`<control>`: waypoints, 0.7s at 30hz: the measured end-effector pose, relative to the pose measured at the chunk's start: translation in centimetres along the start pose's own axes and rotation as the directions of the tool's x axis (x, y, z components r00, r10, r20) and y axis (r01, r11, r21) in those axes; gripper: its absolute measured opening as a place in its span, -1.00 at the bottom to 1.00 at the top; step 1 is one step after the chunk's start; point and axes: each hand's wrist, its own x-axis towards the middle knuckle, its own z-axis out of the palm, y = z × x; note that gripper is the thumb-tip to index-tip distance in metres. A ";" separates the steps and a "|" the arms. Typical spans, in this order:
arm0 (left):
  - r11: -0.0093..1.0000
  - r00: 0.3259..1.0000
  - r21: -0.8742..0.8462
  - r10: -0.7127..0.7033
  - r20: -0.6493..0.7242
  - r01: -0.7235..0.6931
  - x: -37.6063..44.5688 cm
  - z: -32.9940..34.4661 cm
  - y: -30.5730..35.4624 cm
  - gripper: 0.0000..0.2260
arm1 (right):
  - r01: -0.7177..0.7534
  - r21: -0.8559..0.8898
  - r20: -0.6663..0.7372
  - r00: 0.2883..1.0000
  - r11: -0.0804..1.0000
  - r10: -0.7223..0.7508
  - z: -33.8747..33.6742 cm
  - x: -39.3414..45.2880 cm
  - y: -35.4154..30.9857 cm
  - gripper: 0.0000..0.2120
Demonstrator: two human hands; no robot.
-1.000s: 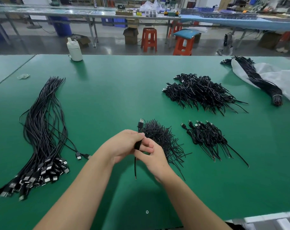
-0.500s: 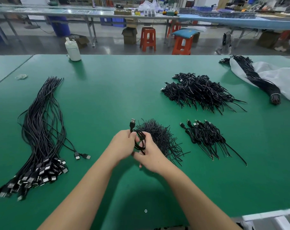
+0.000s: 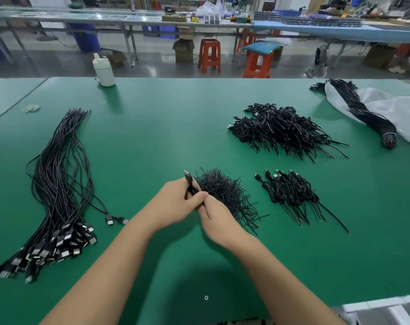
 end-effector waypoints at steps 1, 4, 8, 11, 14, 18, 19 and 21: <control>1.000 1.000 -0.006 0.003 -0.006 -0.003 0.2 0.0 -0.2 -0.84 | -0.006 -0.003 0.013 1.000 1.000 0.006 -0.1 0.1 0.0 -0.53; 1.000 1.000 -0.016 -0.017 -0.004 0.017 0.5 0.5 -0.8 -0.83 | -0.105 -0.011 0.073 0.992 0.994 0.106 0.0 0.2 0.6 -0.65; 0.998 0.999 -0.055 -0.033 -0.038 0.030 0.9 1.1 -1.3 -0.75 | -0.175 0.018 0.085 0.981 0.984 0.173 0.3 0.2 1.0 -0.71; 0.999 1.000 -0.031 -0.013 -0.011 0.012 1.2 1.4 -1.4 -0.80 | -0.180 0.001 0.089 0.980 0.984 0.180 0.4 0.3 1.5 -0.71; 1.000 1.000 0.002 -0.006 0.007 0.006 1.4 1.7 -1.6 -0.85 | -0.188 0.069 0.131 0.975 0.980 0.178 0.6 -0.1 1.7 -0.59; 0.997 0.997 0.069 0.017 0.069 -0.022 2.0 1.9 -1.7 -0.90 | -0.123 0.056 0.136 0.984 0.991 0.114 0.7 -0.4 1.8 -0.56; 0.996 0.996 0.082 0.026 0.087 -0.033 2.2 2.0 -1.6 -0.91 | -0.103 -0.023 0.103 0.989 0.994 0.105 0.6 -0.4 2.0 -0.64; 0.996 0.994 0.078 0.036 0.107 -0.044 2.4 2.2 -1.4 -0.90 | -0.106 -0.157 0.041 0.993 0.982 0.114 0.6 -0.4 1.9 -0.74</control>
